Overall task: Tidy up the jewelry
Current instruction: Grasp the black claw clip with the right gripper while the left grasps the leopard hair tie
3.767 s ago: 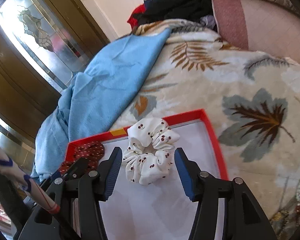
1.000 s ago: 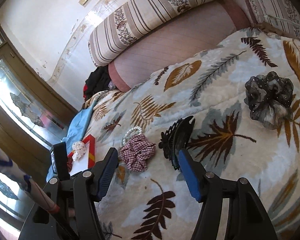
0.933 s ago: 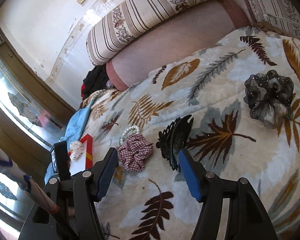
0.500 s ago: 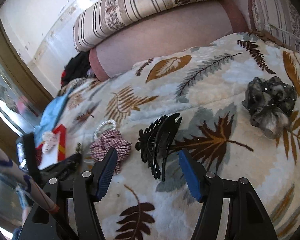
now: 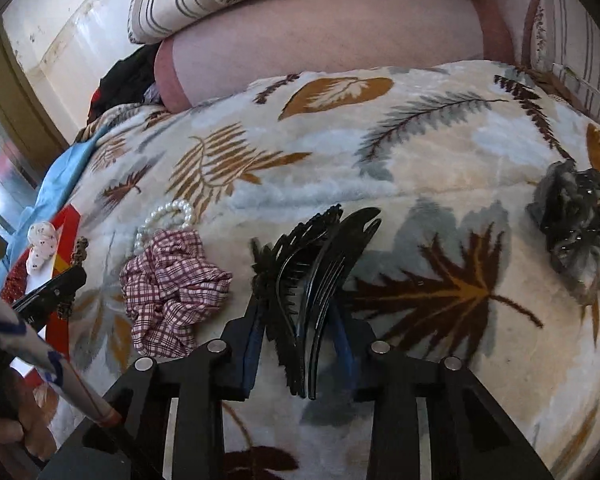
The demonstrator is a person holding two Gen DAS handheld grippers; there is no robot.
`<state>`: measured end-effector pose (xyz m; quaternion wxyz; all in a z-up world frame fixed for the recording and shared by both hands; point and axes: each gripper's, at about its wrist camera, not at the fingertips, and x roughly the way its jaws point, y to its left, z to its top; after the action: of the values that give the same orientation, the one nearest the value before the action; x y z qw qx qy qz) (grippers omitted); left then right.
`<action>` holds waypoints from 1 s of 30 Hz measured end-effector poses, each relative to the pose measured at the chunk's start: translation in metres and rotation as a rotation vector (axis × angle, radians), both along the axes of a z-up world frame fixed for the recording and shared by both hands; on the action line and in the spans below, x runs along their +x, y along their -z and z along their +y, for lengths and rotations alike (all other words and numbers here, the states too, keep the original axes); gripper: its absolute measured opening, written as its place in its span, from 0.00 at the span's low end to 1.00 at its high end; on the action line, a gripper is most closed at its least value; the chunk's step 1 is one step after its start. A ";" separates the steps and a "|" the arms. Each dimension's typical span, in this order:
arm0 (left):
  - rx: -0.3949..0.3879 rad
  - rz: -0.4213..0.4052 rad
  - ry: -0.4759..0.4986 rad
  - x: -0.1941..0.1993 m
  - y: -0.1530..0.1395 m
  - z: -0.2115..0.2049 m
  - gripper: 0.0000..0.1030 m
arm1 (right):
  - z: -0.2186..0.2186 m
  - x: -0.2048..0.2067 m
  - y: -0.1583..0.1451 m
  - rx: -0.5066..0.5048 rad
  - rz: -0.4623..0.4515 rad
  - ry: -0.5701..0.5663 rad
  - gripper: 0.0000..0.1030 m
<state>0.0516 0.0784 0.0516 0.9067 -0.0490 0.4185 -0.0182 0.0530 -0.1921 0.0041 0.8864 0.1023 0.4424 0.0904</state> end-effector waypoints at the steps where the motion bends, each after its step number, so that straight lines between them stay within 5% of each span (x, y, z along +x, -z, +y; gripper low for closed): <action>1: -0.010 0.001 0.007 0.000 -0.001 0.002 0.11 | -0.003 -0.002 -0.002 0.007 -0.006 0.005 0.31; 10: -0.080 -0.043 0.068 -0.005 -0.011 0.006 0.11 | -0.016 -0.022 -0.031 0.066 -0.111 0.024 0.29; 18: -0.016 -0.122 0.120 -0.019 -0.019 -0.018 0.11 | -0.015 -0.037 -0.049 0.143 -0.183 -0.008 0.29; 30: 0.067 -0.161 0.171 -0.031 -0.021 -0.039 0.11 | 0.008 -0.047 -0.053 0.130 -0.229 -0.088 0.29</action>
<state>0.0203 0.0392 0.0728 0.9336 0.0185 0.3475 -0.0852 0.0063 -0.1839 0.0569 0.9178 0.1290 0.3357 0.1685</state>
